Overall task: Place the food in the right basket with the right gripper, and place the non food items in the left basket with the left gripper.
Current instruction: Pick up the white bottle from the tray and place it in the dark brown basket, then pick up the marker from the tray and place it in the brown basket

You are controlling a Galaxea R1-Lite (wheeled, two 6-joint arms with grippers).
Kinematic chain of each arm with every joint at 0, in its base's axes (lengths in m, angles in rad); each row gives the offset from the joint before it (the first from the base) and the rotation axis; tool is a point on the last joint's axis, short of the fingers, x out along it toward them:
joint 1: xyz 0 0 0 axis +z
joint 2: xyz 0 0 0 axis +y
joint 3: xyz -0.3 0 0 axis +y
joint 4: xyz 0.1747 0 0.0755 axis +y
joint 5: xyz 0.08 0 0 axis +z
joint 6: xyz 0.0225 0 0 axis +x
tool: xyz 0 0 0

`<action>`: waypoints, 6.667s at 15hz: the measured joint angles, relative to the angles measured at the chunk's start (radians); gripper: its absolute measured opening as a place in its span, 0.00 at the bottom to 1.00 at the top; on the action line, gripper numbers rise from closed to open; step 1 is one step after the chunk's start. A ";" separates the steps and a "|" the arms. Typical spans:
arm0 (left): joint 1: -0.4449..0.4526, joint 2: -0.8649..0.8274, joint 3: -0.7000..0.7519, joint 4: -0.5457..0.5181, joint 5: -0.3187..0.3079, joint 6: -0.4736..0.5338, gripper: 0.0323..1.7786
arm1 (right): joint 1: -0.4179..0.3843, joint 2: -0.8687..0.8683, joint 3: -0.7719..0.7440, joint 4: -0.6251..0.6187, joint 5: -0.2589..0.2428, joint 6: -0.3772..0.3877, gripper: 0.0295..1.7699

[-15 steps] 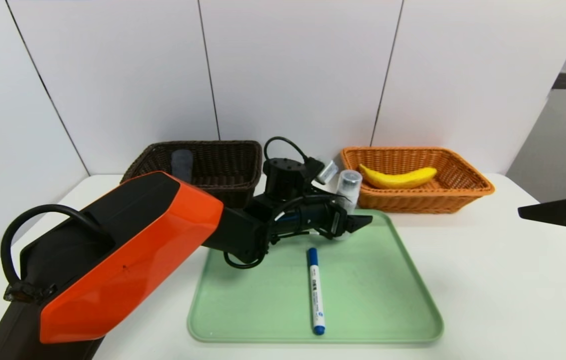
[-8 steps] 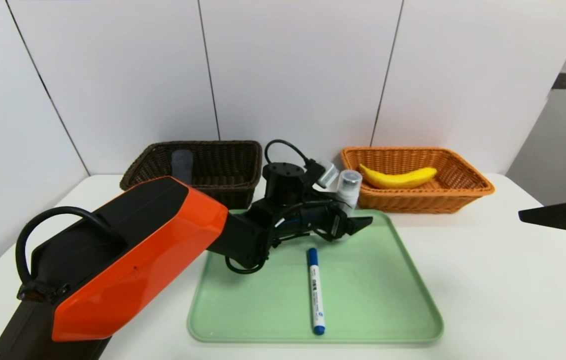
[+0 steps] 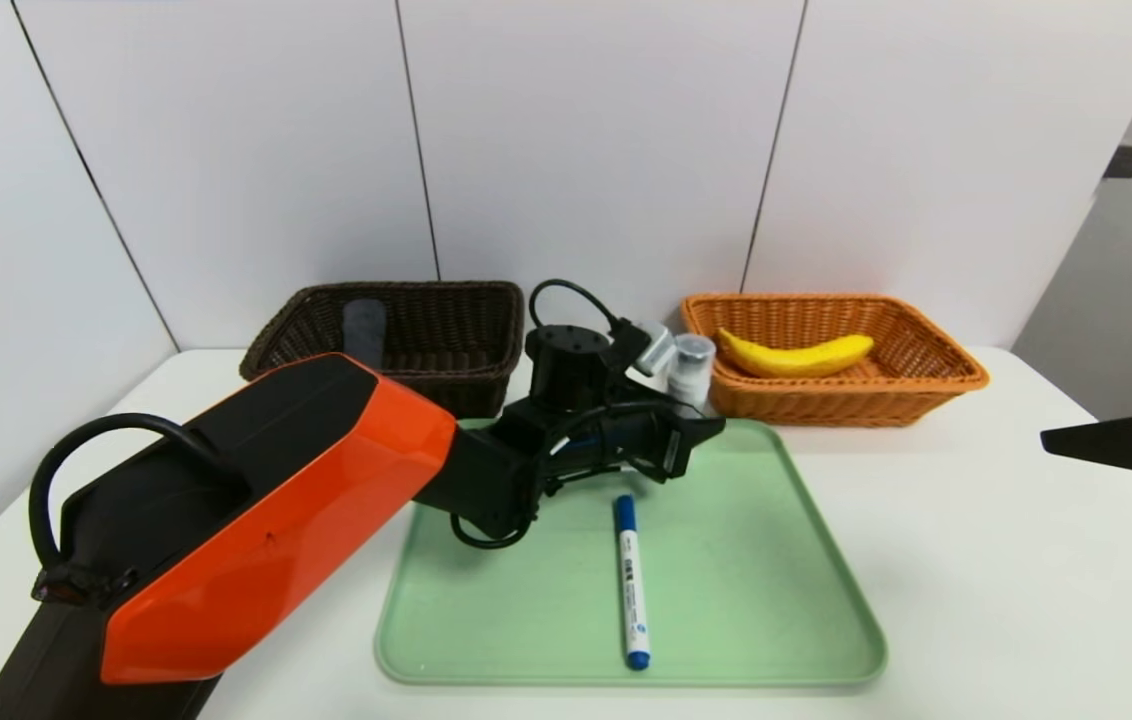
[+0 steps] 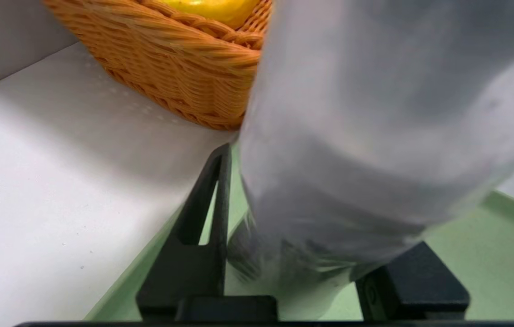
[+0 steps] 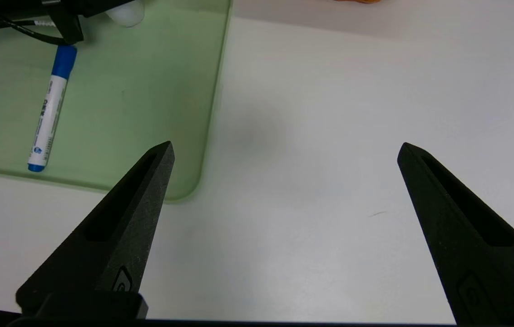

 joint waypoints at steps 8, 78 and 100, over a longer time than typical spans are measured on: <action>0.000 -0.041 0.034 0.008 0.005 -0.022 0.34 | -0.001 -0.021 0.011 0.000 -0.001 0.000 0.96; 0.399 -0.586 -0.095 0.865 0.074 -0.107 0.89 | -0.003 -0.033 0.023 -0.001 -0.013 0.001 0.96; -0.197 -0.313 -0.456 1.677 0.590 -0.573 0.95 | -0.004 -0.086 0.077 -0.001 -0.023 0.009 0.96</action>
